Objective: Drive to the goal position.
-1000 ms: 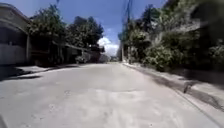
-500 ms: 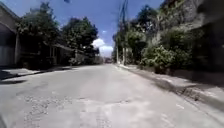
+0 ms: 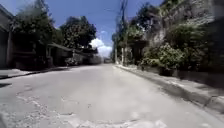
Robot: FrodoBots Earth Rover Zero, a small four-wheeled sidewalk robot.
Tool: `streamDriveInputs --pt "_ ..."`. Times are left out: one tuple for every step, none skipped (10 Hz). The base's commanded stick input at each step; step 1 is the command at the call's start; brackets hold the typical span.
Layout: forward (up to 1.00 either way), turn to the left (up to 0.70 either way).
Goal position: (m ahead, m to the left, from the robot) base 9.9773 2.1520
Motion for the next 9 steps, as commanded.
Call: streamDriveInputs --pt "1.0 0.02" --pt "1.0 0.26" --pt "1.0 0.26" --pt "1.0 0.02" --pt "1.0 0.01" --pt "1.0 0.02" --pt "1.0 0.04" --pt "1.0 0.14" --pt "1.0 0.2"
